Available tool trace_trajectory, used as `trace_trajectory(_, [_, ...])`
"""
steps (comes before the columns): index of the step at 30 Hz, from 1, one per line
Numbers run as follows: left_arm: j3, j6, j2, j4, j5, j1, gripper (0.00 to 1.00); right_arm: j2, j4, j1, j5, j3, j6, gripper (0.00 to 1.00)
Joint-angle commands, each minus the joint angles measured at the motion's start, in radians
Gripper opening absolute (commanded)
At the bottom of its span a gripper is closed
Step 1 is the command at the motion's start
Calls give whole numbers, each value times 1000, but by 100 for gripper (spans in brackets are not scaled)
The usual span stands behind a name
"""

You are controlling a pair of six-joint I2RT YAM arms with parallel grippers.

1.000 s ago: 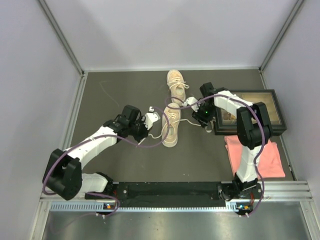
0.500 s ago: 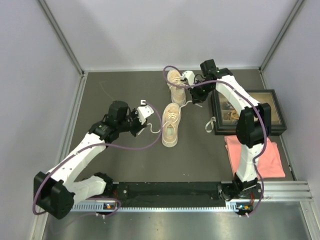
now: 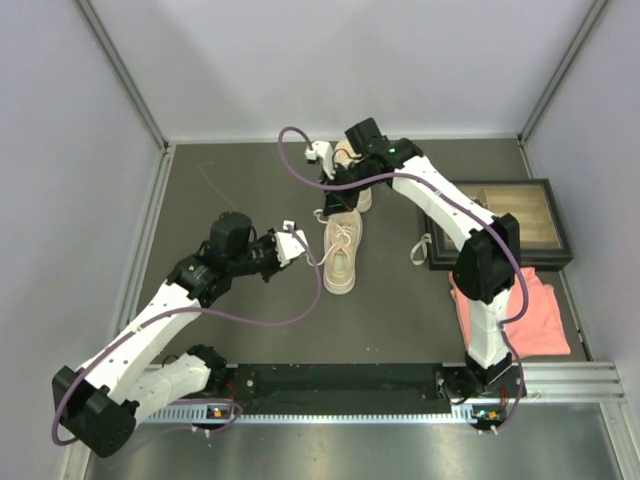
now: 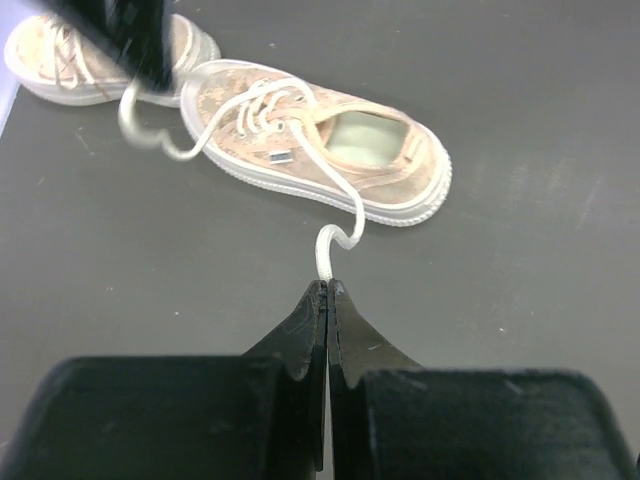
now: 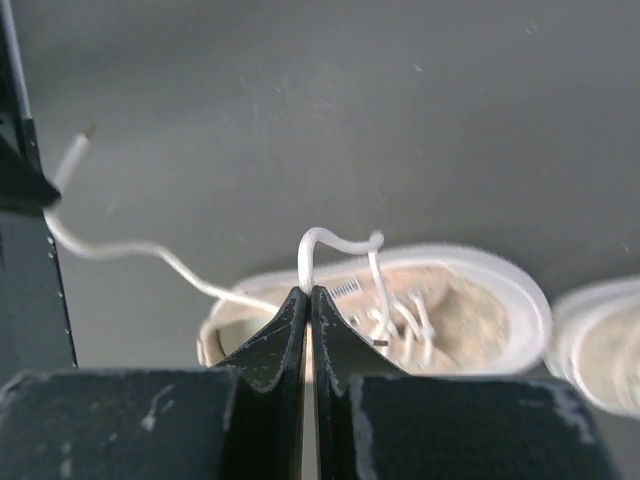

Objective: Tie the shoes

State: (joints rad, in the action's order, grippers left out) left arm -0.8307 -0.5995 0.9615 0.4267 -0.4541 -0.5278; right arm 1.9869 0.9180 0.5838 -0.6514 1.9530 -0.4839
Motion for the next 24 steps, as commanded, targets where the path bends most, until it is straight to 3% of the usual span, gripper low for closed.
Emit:
trace_trajectory(1, [36, -49, -56, 27, -12, -43, 0, 65, -93, 56, -77, 38, 100, 0])
trace_trajectory(4, [56, -62, -72, 38, -6, -67, 0, 108, -131, 90, -88, 40, 159, 5])
trace_trajectory(8, [58, -82, -69, 66, -15, -89, 0, 138, -139, 97, -105, 69, 240, 41])
trace_trajectory(10, [67, -88, -70, 78, -26, -100, 0, 121, -125, 91, -113, 90, 251, 50])
trace_trajectory(11, [71, -94, -72, 89, -35, -98, 0, 112, -126, 87, -116, 92, 258, 61])
trace_trajectory(13, [71, -103, -70, 90, -54, -103, 0, 92, -149, 59, -132, 93, 297, 72])
trace_trajectory(17, [35, -22, -3, -18, -23, -103, 0, 40, -188, -24, -172, 115, 392, 99])
trace_trajectory(24, [-168, 199, 282, -232, 72, -35, 0, -98, -185, -211, -154, -26, 390, 99])
